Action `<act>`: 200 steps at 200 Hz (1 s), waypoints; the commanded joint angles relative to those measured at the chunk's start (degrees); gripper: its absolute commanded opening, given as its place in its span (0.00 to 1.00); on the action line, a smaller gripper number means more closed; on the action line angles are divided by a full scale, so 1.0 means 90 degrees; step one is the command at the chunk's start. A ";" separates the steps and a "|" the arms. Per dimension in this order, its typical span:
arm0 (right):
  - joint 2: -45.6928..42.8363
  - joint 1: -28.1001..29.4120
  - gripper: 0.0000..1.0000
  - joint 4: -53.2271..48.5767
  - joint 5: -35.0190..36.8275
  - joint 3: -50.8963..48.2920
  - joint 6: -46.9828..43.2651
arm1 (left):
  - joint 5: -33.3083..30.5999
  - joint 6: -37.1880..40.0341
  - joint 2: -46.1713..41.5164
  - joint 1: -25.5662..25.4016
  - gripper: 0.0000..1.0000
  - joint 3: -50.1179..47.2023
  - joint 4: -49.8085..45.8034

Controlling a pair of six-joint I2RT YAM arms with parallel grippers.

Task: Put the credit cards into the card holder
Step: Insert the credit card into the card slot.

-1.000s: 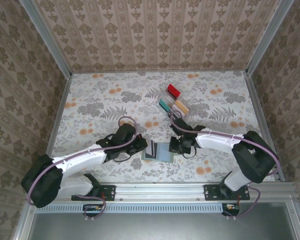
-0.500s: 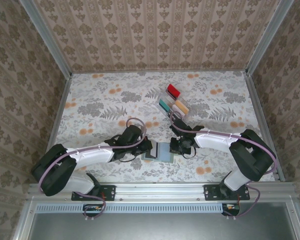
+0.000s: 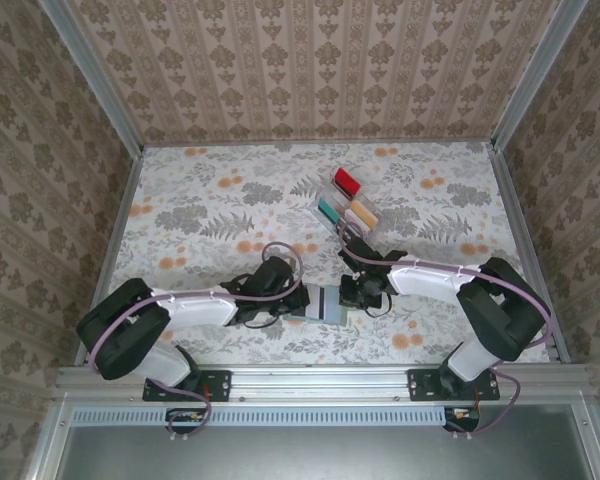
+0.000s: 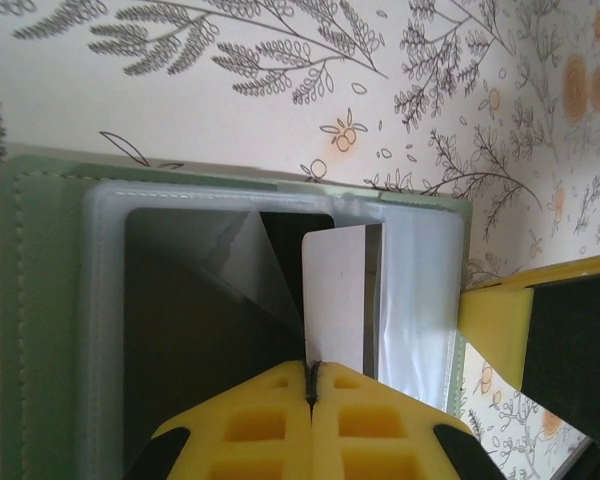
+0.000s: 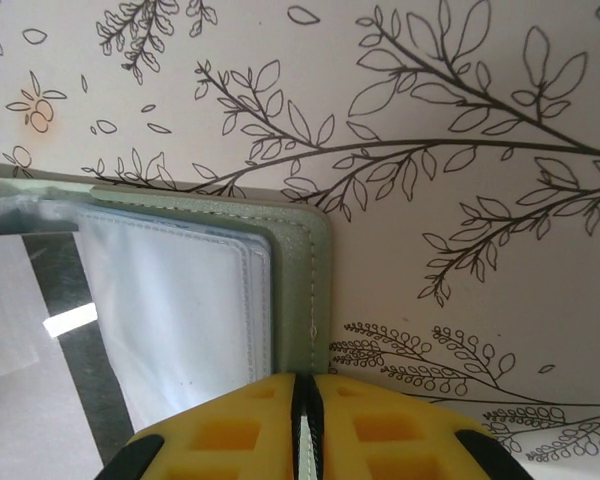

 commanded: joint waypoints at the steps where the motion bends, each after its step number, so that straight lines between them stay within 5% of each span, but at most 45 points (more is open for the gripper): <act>1: 0.0471 0.0024 0.14 -0.0010 0.0325 -0.0131 -0.0066 | 0.0016 0.0276 0.0174 -0.0093 0.05 -0.0013 -0.0125; 138: 0.0546 0.0029 0.15 0.0080 0.0274 -0.0097 -0.0011 | 0.0115 0.0282 0.0884 -0.0343 0.18 0.0766 -0.0258; 200: 0.0510 0.0031 0.15 0.0272 0.0167 -0.0187 0.0081 | -0.0161 0.0573 0.0781 -0.0479 0.35 0.1123 -0.0837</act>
